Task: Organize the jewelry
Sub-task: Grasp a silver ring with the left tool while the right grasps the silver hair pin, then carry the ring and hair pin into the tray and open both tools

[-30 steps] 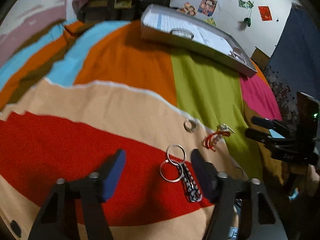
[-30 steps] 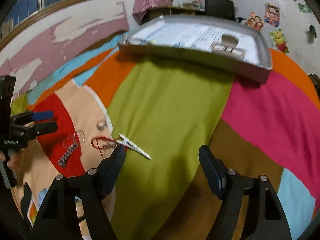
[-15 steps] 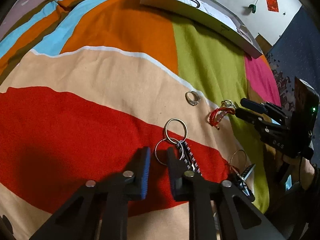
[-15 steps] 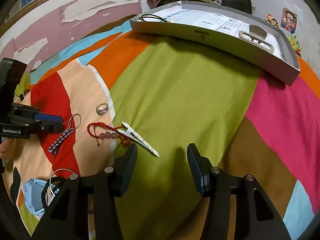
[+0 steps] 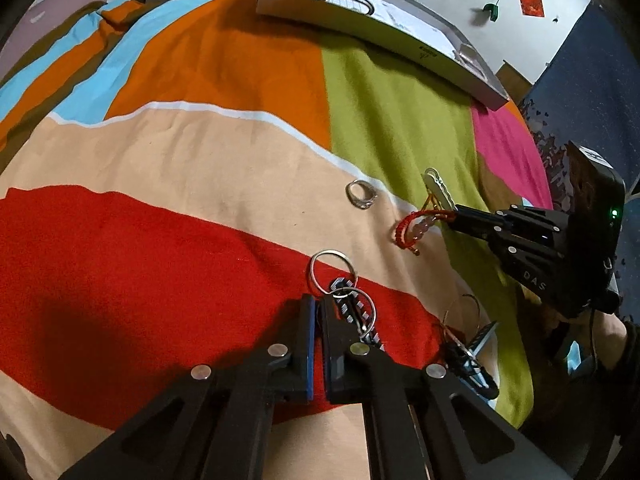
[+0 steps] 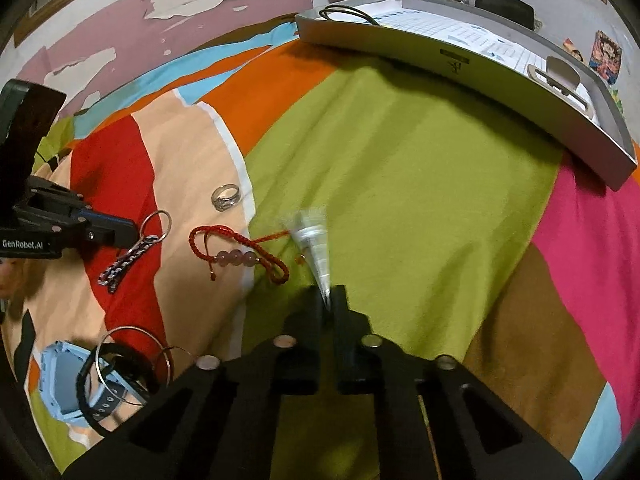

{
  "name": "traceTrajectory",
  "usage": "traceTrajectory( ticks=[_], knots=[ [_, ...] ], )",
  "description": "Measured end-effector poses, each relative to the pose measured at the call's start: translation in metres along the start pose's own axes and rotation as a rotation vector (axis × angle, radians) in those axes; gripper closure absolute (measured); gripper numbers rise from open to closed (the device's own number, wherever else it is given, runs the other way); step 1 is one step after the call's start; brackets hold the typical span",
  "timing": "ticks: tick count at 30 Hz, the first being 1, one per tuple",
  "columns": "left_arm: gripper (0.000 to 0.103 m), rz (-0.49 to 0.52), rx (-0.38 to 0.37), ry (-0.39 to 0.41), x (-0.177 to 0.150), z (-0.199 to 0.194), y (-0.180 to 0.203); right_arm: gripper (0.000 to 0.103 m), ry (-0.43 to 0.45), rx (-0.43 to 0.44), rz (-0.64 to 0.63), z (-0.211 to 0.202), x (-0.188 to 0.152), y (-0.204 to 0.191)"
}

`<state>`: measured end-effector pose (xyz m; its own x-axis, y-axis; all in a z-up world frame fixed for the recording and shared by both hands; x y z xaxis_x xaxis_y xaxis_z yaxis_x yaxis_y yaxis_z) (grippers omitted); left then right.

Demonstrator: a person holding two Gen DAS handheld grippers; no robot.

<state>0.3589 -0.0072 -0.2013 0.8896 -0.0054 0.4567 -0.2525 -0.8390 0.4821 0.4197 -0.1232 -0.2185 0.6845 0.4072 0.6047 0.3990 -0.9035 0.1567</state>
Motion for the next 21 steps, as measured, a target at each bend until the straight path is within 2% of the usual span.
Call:
traceTrajectory(
  ticks=[6, 15, 18, 21],
  knots=[
    [0.100, -0.011, -0.015, 0.082, 0.011, -0.019, 0.006, 0.100, 0.034, -0.009, 0.056, -0.009, 0.006, 0.012],
    [0.100, 0.009, -0.011, 0.171, 0.040, -0.039, 0.022, 0.100, 0.144, -0.017, 0.145, -0.035, 0.025, 0.033],
    [0.100, 0.007, -0.012, 0.218, 0.068, -0.042, 0.030, 0.100, 0.195, -0.021, 0.178, -0.045, 0.038, 0.040],
    [0.100, 0.025, -0.021, 0.288, 0.112, -0.045, 0.047, 0.100, 0.252, -0.044, 0.223, -0.056, 0.051, 0.052]
  ],
)
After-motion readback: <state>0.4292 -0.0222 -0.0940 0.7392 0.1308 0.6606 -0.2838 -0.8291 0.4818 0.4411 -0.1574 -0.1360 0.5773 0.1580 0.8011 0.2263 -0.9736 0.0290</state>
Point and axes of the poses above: each gripper's, at about its wrist camera, not at the fingertips, and z roughly the way its jaws point, y to its right, x to its top, the point moved 7 cm from there along z, roughly the way its jaws point, and after that the axes turned 13 degrees about -x, right-handed, at the moved point
